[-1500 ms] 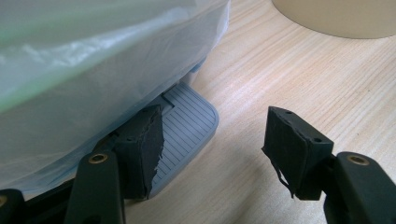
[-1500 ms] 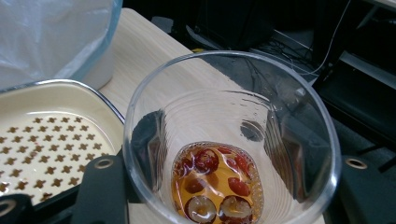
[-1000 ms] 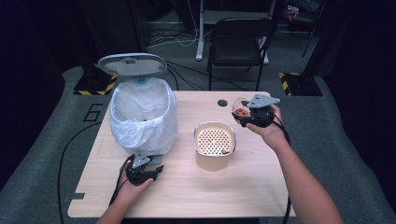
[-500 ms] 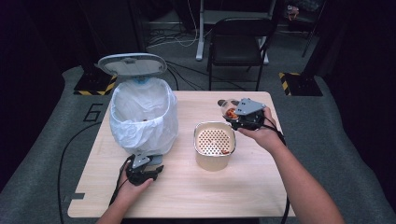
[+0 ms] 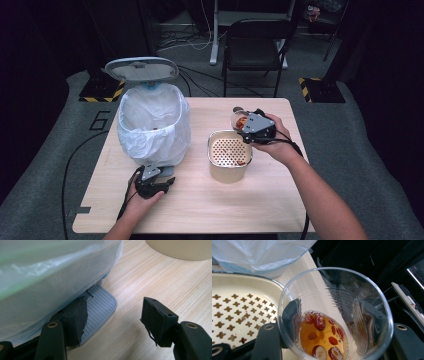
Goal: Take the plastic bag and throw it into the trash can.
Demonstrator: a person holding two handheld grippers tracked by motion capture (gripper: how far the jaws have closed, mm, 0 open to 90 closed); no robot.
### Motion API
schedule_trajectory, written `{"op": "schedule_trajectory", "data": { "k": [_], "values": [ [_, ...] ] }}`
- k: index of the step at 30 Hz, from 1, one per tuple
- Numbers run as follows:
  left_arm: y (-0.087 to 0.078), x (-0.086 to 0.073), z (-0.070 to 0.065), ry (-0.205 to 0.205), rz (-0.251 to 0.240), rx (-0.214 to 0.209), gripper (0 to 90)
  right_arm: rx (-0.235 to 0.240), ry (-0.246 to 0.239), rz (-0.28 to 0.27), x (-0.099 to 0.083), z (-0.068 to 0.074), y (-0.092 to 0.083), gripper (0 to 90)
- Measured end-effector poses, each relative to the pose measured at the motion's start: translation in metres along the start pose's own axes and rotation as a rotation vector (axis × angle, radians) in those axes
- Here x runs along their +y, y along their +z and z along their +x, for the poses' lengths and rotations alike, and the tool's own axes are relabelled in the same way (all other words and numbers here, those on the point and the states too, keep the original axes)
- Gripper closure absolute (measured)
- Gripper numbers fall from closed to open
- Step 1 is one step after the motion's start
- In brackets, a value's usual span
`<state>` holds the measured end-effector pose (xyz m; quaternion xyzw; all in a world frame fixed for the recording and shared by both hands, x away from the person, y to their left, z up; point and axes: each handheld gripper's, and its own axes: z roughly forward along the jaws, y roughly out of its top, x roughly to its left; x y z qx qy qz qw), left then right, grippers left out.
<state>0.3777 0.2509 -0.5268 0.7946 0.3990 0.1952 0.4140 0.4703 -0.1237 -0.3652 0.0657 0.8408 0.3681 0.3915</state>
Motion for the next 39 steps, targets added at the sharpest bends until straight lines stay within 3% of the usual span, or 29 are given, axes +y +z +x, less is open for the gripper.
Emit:
{"op": "schedule_trajectory", "data": {
  "k": [19,31,39],
  "values": [
    [0.0,0.0,0.0,0.001,-0.001,0.002,37.4,-0.052,-0.206,0.021,0.007,0.019,0.002,40.2],
    [0.0,0.0,0.0,0.001,0.0,0.0,37.4,-0.114,-0.454,0.067,0.014,0.04,0.005,40.3],
    [0.0,0.0,0.0,0.001,-0.001,0.001,37.4,-0.204,-0.69,0.088,0.013,0.056,0.009,40.5]
  ]
}}
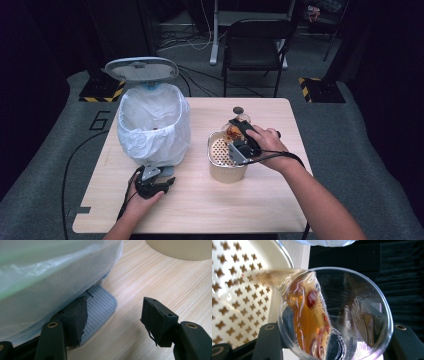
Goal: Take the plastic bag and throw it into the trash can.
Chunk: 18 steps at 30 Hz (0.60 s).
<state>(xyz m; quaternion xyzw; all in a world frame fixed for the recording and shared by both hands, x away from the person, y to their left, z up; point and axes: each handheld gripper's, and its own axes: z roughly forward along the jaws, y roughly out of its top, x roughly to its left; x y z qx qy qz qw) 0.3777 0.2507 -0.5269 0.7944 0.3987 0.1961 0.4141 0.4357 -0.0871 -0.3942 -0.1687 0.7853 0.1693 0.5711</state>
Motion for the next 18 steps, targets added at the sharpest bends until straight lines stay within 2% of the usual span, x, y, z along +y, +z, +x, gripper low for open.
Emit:
{"op": "schedule_trajectory", "data": {
  "k": [2,4,6,7,9,12,13,14,16,17,18],
  "values": [
    [0.0,0.0,0.0,0.001,0.0,-0.001,37.4,-0.014,-0.06,0.016,0.001,0.003,0.0,40.5],
    [0.0,0.0,0.0,0.0,0.0,0.0,37.4,-0.019,-0.099,0.022,0.003,0.005,0.0,40.6],
    [0.0,0.0,0.0,0.0,0.001,-0.001,37.4,-0.035,-0.167,0.028,0.005,0.008,0.0,40.6],
    [0.0,0.0,0.0,0.0,0.0,0.0,37.4,-0.054,-0.182,0.036,0.006,0.01,-0.001,40.5],
    [0.0,0.0,0.0,0.0,0.001,-0.001,37.4,-0.07,-0.257,0.04,0.007,0.012,0.0,40.5],
    [0.0,0.0,0.0,0.0,-0.001,0.0,37.4,-0.077,-0.303,0.049,0.008,0.015,0.0,40.5],
    [0.0,0.0,0.0,0.0,-0.001,0.0,37.4,-0.082,-0.354,0.038,0.009,0.014,0.001,40.6],
    [0.0,0.0,0.0,0.0,0.0,-0.001,37.4,-0.088,-0.332,0.046,0.008,0.017,0.0,40.6],
    [0.0,0.0,0.0,0.0,-0.001,0.001,37.4,-0.112,-0.374,0.058,0.009,0.019,-0.001,40.7],
    [0.0,0.0,0.0,0.0,0.0,0.0,37.4,-0.12,-0.402,0.063,0.01,0.02,-0.001,40.7],
    [0.0,0.0,0.0,-0.001,0.001,-0.001,37.4,-0.132,-0.471,0.055,0.011,0.019,-0.001,40.8]
  ]
}}
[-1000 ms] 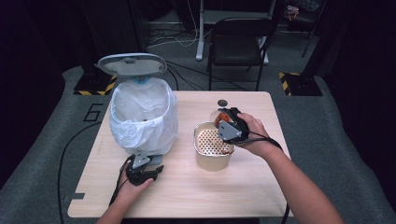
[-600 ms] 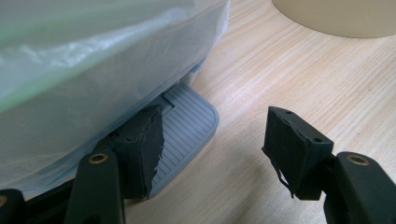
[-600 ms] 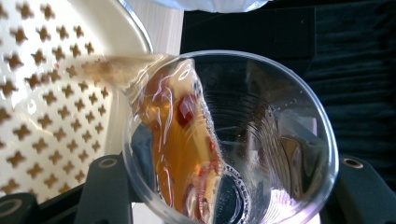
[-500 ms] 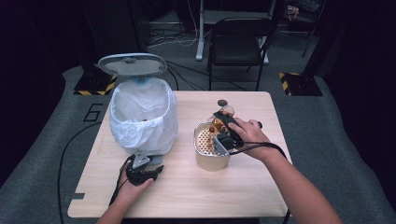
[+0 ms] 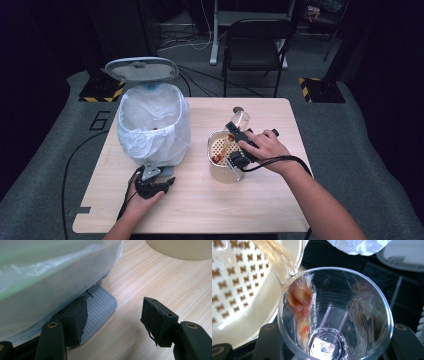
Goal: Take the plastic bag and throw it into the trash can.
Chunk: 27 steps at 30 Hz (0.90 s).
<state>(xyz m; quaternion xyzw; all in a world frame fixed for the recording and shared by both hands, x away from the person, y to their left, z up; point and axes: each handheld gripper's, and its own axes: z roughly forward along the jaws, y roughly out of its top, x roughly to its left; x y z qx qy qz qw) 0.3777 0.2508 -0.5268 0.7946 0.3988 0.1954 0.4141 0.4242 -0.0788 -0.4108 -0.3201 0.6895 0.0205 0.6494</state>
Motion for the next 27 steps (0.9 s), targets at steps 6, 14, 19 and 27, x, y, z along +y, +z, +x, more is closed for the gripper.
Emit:
{"op": "schedule_trajectory", "data": {
  "k": [6,14,19,27],
  "values": [
    [0.0,0.0,0.0,0.0,-0.001,0.002,37.4,-0.028,-0.185,0.026,0.007,0.007,-0.003,40.8],
    [0.0,0.0,0.0,0.0,0.0,0.0,37.4,-0.038,-0.251,0.038,0.008,0.016,-0.004,40.8],
    [0.0,0.0,0.0,0.0,0.0,0.001,37.4,-0.038,-0.255,0.033,0.009,0.016,-0.004,40.8],
    [0.0,0.0,0.0,-0.001,0.0,0.0,37.4,-0.04,-0.254,0.029,0.009,0.014,-0.005,40.8]
  ]
}}
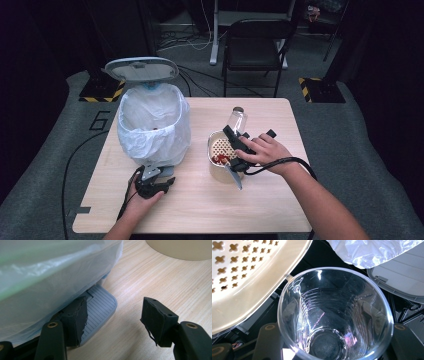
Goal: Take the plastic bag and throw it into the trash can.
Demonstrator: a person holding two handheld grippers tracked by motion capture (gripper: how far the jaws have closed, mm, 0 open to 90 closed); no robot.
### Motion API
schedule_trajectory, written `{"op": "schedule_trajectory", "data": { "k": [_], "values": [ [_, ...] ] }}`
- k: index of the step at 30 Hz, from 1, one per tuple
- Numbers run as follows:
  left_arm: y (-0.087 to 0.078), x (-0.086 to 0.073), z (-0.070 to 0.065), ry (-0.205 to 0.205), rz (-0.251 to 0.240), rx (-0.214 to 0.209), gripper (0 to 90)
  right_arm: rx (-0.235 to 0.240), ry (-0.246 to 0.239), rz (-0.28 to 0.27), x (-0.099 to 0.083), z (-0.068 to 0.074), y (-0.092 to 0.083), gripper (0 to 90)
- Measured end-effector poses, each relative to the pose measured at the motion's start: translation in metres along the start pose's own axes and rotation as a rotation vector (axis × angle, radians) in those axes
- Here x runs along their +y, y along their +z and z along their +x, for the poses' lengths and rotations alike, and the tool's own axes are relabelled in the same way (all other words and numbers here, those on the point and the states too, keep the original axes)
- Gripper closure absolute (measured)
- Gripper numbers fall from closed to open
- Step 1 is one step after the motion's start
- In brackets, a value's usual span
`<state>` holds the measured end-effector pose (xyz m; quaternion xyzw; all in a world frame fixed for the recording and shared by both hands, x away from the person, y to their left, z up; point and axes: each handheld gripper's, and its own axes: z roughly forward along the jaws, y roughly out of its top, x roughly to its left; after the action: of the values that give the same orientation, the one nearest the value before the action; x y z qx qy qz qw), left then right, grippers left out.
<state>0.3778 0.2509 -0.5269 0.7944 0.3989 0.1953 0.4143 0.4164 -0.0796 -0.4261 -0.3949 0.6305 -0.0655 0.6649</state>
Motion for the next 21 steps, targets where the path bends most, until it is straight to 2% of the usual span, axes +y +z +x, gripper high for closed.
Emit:
{"op": "schedule_trajectory", "data": {
  "k": [6,7,8,10,12,13,14,16,17,18,19,21],
  "values": [
    [0.0,0.0,0.0,0.0,0.0,0.0,37.4,-0.008,-0.003,0.0,0.0,-0.001,0.0,40.8],
    [0.0,0.0,0.0,0.0,0.0,0.0,37.4,-0.017,0.059,0.015,0.002,0.003,-0.001,40.8],
    [0.0,0.0,0.0,-0.001,-0.001,0.0,37.4,-0.029,0.095,0.014,0.003,0.004,-0.001,40.8],
    [0.0,0.0,0.0,0.001,0.0,0.0,37.4,-0.024,0.053,0.014,0.002,0.002,-0.001,40.8],
    [0.0,0.0,0.0,-0.002,-0.002,0.0,37.4,-0.027,0.047,0.015,0.002,0.001,-0.002,40.7],
    [0.0,0.0,0.0,0.001,0.001,0.0,37.4,-0.016,-0.015,0.0,0.0,-0.003,-0.001,40.8],
    [0.0,0.0,0.0,-0.001,-0.002,0.0,37.4,-0.018,-0.014,0.0,0.0,-0.003,-0.002,40.8],
    [0.0,0.0,0.0,-0.001,-0.001,0.001,37.4,-0.036,0.084,0.011,0.002,0.002,-0.002,40.8],
    [0.0,0.0,0.0,-0.001,-0.002,0.001,37.4,-0.056,0.11,-0.002,0.003,0.002,-0.001,40.8],
    [0.0,0.0,0.0,-0.001,-0.002,0.001,37.4,-0.032,-0.015,0.001,-0.001,-0.005,-0.001,40.7],
    [0.0,0.0,0.0,-0.002,-0.002,0.0,37.4,-0.015,-0.013,0.0,-0.001,-0.005,-0.002,40.8],
    [0.0,0.0,0.0,-0.002,-0.002,0.0,37.4,-0.017,-0.009,-0.002,-0.002,-0.006,-0.002,40.7]
  ]
}}
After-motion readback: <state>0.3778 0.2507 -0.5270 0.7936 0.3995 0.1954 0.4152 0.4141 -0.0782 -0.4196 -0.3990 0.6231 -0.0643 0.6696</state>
